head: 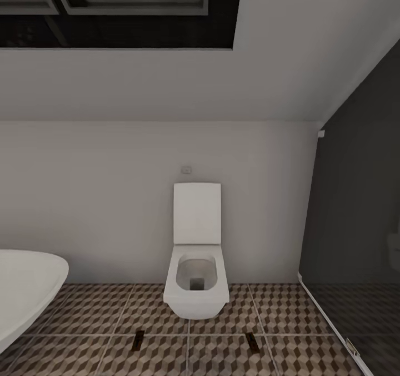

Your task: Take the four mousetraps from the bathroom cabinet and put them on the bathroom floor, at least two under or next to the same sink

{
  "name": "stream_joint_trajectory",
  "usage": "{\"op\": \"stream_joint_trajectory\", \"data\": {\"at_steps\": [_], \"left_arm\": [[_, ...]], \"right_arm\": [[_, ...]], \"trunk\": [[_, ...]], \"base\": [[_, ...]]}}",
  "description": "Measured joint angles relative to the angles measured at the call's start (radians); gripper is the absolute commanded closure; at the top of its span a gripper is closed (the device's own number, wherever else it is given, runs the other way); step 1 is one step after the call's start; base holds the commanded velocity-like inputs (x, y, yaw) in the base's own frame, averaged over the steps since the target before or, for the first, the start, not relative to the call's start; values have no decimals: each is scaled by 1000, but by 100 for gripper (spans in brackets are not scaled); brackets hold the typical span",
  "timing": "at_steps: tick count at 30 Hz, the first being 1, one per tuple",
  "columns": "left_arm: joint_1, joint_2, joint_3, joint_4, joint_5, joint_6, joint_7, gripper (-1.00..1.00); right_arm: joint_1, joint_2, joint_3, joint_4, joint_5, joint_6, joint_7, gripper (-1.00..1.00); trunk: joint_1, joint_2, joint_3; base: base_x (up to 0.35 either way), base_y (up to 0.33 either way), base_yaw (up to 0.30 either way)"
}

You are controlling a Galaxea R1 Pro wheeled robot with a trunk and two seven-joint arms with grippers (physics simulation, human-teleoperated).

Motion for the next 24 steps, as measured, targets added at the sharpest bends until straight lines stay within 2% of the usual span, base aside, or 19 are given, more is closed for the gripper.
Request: {"op": "stream_joint_trajectory", "data": {"at_steps": [9, 16, 24], "left_arm": [[42, -1, 0, 0, 0, 38, -22, -100], [93, 0, 0, 0, 1, 53, -74, -100], [134, -1, 0, 0, 1, 74, -101, -100]], "right_arm": [[41, 5, 0, 0, 7, 0, 0, -100], [88, 9, -1, 0, 15, -1, 1, -100], [132, 13, -1, 0, 18, -9, 2, -100]], "trunk": [[-35, 63, 28], [-61, 112, 50], [-92, 168, 75]], "base": [[0, 0, 0], [0, 0, 0], [0, 0, 0]]}}
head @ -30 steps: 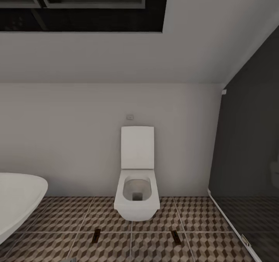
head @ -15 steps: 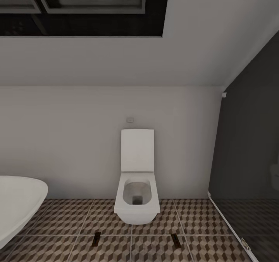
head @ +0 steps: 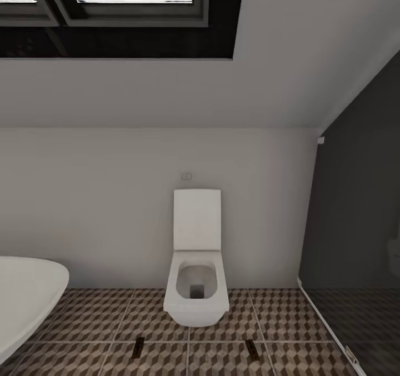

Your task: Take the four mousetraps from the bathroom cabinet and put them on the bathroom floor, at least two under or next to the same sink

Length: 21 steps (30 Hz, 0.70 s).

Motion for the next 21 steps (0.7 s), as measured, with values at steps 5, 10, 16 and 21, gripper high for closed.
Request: {"op": "stream_joint_trajectory", "data": {"at_steps": [5, 10, 16, 21], "left_arm": [[19, 0, 0, 1, 0, 14, -7, -100], [39, -1, 0, 1, 0, 19, -10, -100], [58, -2, 0, 1, 0, 17, -11, -100], [65, -1, 0, 1, 0, 18, -12, -100]], "right_arm": [[36, 0, 0, 0, 0, -17, 0, -100], [70, 0, 0, 0, 0, -32, 0, -100], [94, 0, 0, 0, -1, -39, 1, -100], [113, 0, -1, 0, -1, -42, 2, -100]], "trunk": [[-19, 35, 16], [-38, 70, 31], [-61, 112, 50], [-81, 147, 66]], "base": [[0, 0, 0], [0, 0, 0], [0, 0, 0], [0, 0, 0]]}}
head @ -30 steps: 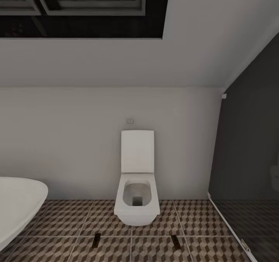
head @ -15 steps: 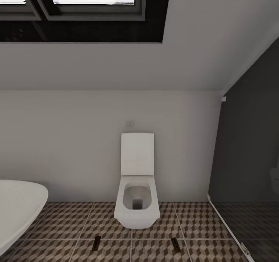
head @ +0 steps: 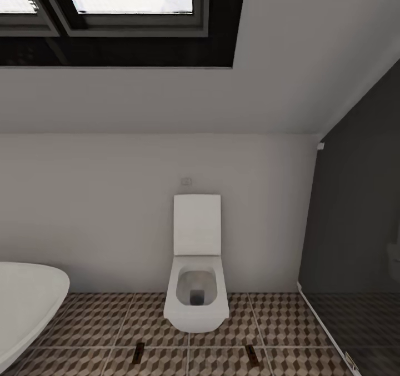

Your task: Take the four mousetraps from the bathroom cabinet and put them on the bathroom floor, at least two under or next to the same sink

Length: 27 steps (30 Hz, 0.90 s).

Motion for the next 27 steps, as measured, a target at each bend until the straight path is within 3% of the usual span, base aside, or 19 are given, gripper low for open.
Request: {"op": "stream_joint_trajectory", "data": {"at_steps": [15, 27], "left_arm": [[5, 0, 0, 0, 0, 1, 0, -100], [5, 0, 0, 0, 0, 0, 0, -100]], "right_arm": [[43, -2, -4, 0, -12, -82, 22, -100], [49, -2, -4, 0, -12, -97, 24, -100]], "trunk": [[-58, 105, 47], [-104, 189, 85]], "base": [[0, 0, 0], [0, 0, 0]]}}
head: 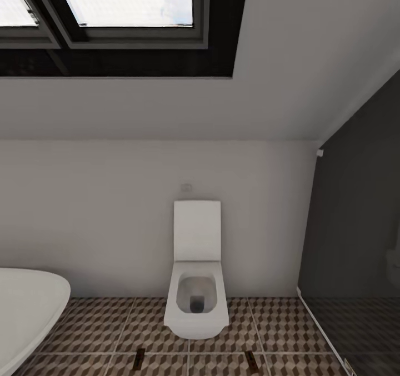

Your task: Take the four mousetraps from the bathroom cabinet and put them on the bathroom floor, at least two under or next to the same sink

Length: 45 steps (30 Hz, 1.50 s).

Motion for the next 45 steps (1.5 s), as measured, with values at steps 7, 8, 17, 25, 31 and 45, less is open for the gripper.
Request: {"op": "stream_joint_trajectory", "data": {"at_steps": [7, 8, 17, 25, 31, 45], "left_arm": [[0, 0, 0, 0, 0, 0, 0, -100], [0, 0, 0, 0, 0, 0, 0, -100], [0, 0, 0, 0, 0, 0, 0, -100], [0, 0, 0, -1, 0, 0, 0, -100], [0, 0, 0, -1, 0, 0, 0, -100], [0, -1, 0, 0, 0, -2, 0, -100]], "right_arm": [[0, 0, -1, 0, 0, -2, 0, -100], [0, 0, -1, 0, 0, -2, 0, -100], [2, 0, -1, 0, -1, -7, 0, -100], [2, 0, -1, 1, -1, -16, 0, -100], [2, 0, -1, 0, -1, -18, 0, -100], [2, 0, -1, 0, -1, -18, 0, -100]], "trunk": [[-27, 49, 22], [-31, 56, 25], [-65, 119, 53], [-96, 175, 78], [-119, 217, 97], [-173, 315, 141]], "base": [[0, 0, 0], [0, 0, 0], [0, 0, 0], [0, 0, 0], [0, 0, 0], [0, 0, 0]]}}
